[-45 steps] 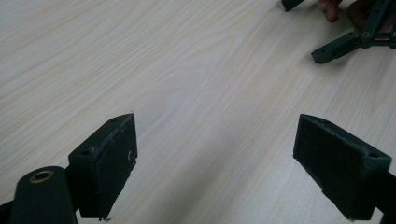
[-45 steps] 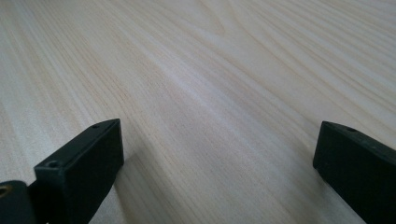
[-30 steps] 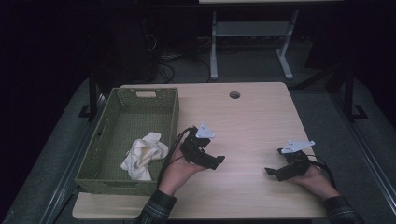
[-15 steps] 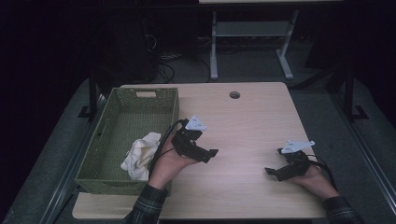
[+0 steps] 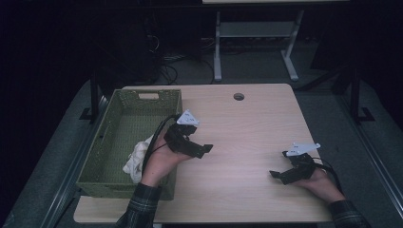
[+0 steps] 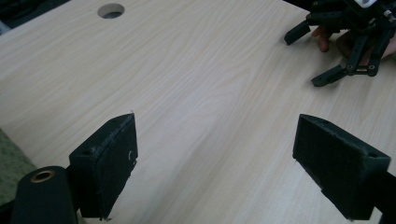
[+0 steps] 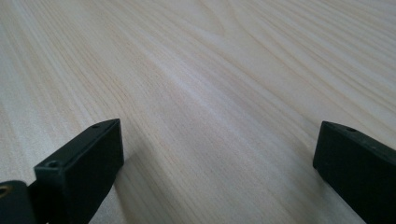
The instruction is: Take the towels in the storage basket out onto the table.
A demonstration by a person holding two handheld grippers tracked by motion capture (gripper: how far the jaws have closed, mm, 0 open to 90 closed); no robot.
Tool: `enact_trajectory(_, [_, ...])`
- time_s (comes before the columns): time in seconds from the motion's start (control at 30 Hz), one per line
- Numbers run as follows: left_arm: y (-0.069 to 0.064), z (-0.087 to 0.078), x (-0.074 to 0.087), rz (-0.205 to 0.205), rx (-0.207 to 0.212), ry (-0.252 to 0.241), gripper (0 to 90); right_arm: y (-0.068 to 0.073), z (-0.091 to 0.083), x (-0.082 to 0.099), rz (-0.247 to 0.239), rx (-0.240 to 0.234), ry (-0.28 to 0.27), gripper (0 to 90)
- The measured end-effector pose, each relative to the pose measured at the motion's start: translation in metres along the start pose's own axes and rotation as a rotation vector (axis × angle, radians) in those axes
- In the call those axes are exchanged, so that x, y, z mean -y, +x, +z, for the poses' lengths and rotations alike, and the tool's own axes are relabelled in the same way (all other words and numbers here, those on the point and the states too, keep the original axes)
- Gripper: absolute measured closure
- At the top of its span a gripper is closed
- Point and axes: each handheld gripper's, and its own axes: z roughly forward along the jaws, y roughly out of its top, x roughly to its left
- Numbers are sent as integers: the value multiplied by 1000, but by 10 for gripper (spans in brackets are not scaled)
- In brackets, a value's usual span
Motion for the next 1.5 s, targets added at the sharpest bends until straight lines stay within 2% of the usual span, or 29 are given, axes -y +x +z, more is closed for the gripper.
enact_trajectory(0.23, [11,-15,1,-3,-14,-3,138,0,0,0,0,0,0,13])
enact_trajectory(0.33, [16,-20,5,-19,-21,-1,142,0,0,0,0,0,0,13])
enact_trajectory(0.43, [20,-25,8,-23,-20,4,188,0,0,0,0,0,0,13])
enact_trajectory(0.8, [35,-37,17,-55,-52,13,201,0,0,0,0,0,0,13])
enact_trajectory(1.27, [58,-61,37,-115,-129,4,218,0,0,0,0,0,0,13])
enact_trajectory(1.47, [69,-69,47,-127,-162,6,222,0,0,0,0,0,0,13])
enact_trajectory(1.5, [70,-70,49,-140,-168,8,222,0,0,0,1,0,1,13])
